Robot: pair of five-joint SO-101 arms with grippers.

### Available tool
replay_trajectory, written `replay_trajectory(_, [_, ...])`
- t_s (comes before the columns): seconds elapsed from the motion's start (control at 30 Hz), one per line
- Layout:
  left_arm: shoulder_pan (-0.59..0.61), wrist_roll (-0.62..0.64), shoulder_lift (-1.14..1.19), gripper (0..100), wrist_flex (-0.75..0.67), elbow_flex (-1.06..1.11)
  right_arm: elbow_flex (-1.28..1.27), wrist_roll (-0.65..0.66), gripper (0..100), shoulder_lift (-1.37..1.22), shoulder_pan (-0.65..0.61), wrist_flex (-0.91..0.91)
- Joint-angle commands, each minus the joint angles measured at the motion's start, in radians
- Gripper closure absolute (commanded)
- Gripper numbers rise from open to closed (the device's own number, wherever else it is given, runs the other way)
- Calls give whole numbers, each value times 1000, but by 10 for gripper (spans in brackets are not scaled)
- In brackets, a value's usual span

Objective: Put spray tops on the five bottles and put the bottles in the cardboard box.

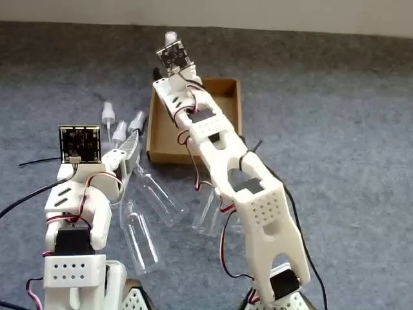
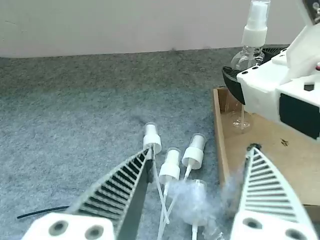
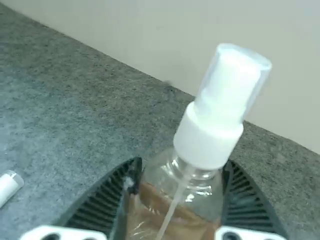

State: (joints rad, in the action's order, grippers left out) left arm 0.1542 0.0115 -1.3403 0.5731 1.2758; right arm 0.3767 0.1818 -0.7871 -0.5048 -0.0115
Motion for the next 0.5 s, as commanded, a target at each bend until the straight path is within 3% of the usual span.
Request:
replay_trajectory(0.0, [15, -2, 5, 738, -17, -7, 7, 12, 765, 31, -2, 5])
replay_trajectory(0.47, [15, -2, 5, 738, -17, -5, 18, 9, 762, 33, 1, 90])
